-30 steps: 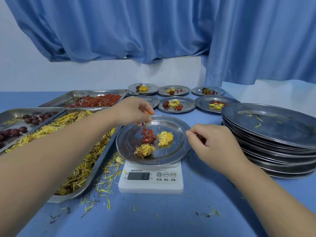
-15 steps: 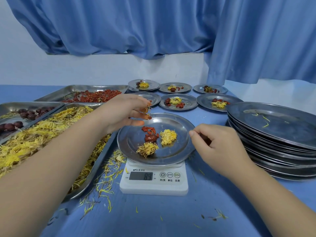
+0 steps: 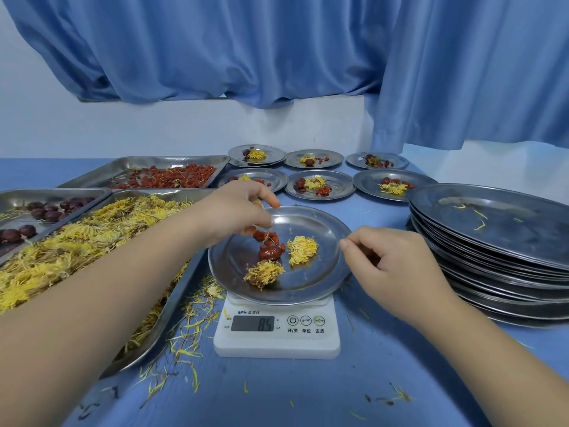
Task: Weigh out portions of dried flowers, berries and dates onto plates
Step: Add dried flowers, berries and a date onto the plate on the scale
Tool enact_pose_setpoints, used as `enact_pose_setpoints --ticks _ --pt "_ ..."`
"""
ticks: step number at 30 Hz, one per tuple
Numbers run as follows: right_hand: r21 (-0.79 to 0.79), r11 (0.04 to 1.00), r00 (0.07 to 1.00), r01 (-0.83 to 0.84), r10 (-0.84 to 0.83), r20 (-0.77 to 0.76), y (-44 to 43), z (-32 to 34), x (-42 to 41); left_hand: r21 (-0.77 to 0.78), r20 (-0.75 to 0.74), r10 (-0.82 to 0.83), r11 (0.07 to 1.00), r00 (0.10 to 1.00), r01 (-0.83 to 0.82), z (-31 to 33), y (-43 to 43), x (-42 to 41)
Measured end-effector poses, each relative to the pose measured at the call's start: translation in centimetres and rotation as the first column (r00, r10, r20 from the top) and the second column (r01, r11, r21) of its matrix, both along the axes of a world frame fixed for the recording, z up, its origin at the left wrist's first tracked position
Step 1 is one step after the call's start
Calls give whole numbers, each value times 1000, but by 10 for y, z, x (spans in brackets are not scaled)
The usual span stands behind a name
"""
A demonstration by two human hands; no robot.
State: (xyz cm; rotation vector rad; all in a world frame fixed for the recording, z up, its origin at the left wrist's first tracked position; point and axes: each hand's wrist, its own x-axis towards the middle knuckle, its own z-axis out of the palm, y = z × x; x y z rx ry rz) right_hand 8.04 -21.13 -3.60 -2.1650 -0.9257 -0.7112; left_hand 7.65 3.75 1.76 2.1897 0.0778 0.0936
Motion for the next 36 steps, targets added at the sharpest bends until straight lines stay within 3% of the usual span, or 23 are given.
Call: enact_pose_setpoints --ticks 4,9,14,21,27,32,36 --pt "-3 1000 1000 5 -5 2 -3 0 1 119 13 -72 990 997 70 8 -2 -1" --pt "-4 1000 1000 15 -15 -5 -5 2 0 107 29 -108 989 994 104 9 5 -8" --pt "-10 1000 1000 10 -10 -3 -4 3 -2 124 77 -43 992 996 33 1 8 -14" --pt "1 999 999 39 -39 -24 -5 3 -2 -33 75 -27 999 997 30 1 19 -35" --pt "46 990 972 132 -120 -201 -1 -3 5 -209 189 184 967 965 -144 -14 36 -53" --pt "-18 967 842 254 -231 -487 -2 -7 11 -302 166 318 917 933 -259 -24 38 -55" --pt "138 970 565 198 2 -825 -4 -3 11 -333 126 316 907 940 -260 -26 31 -58"
